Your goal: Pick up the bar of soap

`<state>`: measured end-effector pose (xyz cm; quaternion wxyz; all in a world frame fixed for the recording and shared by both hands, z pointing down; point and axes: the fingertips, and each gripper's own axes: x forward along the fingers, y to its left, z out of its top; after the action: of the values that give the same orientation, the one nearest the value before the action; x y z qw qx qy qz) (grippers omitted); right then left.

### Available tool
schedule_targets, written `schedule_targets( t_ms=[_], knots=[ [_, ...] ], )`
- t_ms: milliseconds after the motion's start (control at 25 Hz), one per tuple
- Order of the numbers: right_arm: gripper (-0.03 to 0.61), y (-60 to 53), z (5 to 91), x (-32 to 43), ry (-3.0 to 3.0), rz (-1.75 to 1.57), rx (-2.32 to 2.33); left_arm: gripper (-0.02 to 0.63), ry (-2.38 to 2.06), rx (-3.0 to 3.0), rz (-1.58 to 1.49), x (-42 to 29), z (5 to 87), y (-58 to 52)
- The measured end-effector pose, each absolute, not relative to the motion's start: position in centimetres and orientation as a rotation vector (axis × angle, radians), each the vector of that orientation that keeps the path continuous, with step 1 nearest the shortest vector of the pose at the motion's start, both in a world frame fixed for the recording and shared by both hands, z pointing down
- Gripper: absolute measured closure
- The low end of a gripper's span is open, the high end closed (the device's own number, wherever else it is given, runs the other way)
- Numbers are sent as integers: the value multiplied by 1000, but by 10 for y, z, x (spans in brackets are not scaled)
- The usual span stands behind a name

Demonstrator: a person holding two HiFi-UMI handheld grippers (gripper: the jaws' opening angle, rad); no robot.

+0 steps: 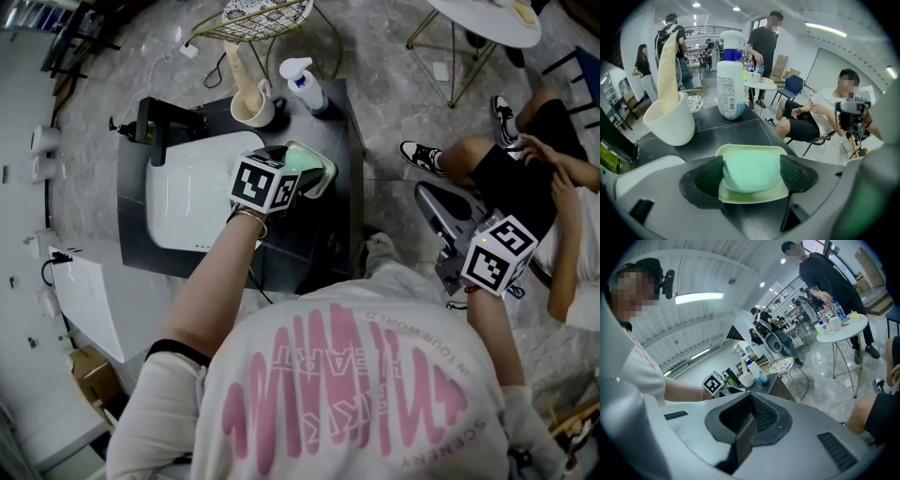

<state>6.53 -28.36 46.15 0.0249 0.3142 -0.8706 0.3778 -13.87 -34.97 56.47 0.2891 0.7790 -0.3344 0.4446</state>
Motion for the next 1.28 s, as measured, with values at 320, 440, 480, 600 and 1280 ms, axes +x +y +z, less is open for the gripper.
schedule_targets(
  t_ms=[320,440,480,600,1280],
  knots=[
    [566,-280,458,59,-2686,1165,967,229,-944,2107,1025,-139,550,-351],
    [566,-280,454,57,-2687,1156,965,229,-971,2097,902,-141,540,-353],
    [566,-280,453,56,-2688,1152,963,229,-978,2093,855,-142,536,-353],
    [566,-280,450,51,-2691,1142,950,229,-999,2081,705,-147,523,-355],
    [566,-303,370,2,-2834,982,911,229,-544,1998,-771,-184,306,-322]
  ],
)
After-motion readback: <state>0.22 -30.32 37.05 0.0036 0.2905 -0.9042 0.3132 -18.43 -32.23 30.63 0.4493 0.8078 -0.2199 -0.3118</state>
